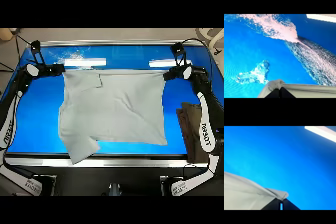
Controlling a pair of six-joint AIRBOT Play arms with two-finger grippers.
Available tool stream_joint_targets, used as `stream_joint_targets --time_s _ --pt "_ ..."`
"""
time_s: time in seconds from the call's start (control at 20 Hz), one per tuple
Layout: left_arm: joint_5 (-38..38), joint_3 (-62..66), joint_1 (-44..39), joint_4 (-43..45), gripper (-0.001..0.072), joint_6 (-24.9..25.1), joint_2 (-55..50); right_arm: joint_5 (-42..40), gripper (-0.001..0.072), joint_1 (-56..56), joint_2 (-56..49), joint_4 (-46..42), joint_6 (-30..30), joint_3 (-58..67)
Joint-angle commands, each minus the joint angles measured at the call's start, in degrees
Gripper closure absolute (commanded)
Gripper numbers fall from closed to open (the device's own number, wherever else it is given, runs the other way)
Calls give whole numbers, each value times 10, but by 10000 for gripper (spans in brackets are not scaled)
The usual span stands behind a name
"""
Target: Fold the shirts.
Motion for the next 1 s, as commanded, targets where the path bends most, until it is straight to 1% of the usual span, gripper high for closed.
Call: stream_joint_targets --time_s 0.0,0.15,0.2,0.25,0.35,0.4,0.45,0.5,0.6,0.7,0.8,0.95 --pt "-63 22 -12 2 687 -2 -40 42 690 1 -31 35 11 0" --pt "-93 22 -10 21 687 -2 -23 86 690 -1 -21 47 10 0" --pt "-108 23 -5 28 687 -2 -9 117 690 -3 -7 47 3 0" --pt "-146 23 -1 28 687 -1 7 163 690 -3 10 43 2 0" --pt "-269 22 7 33 687 5 25 268 690 -3 36 20 -13 0" --pt "-334 22 7 50 687 5 25 319 690 -3 41 17 -23 0" --pt "-374 13 3 78 687 5 24 355 690 -3 39 11 -24 -1" --pt "-399 -6 1 101 687 4 24 384 690 -3 33 13 -24 -2" --pt "-425 -48 1 104 688 -3 24 427 690 0 16 14 -24 -2" --pt "-429 -81 0 103 687 -6 24 459 690 1 -5 28 -24 -2" --pt "-435 -89 2 103 687 -6 24 480 690 1 -18 41 -24 -2" --pt "-434 -89 2 103 687 -6 24 485 689 1 -21 46 -17 -2"
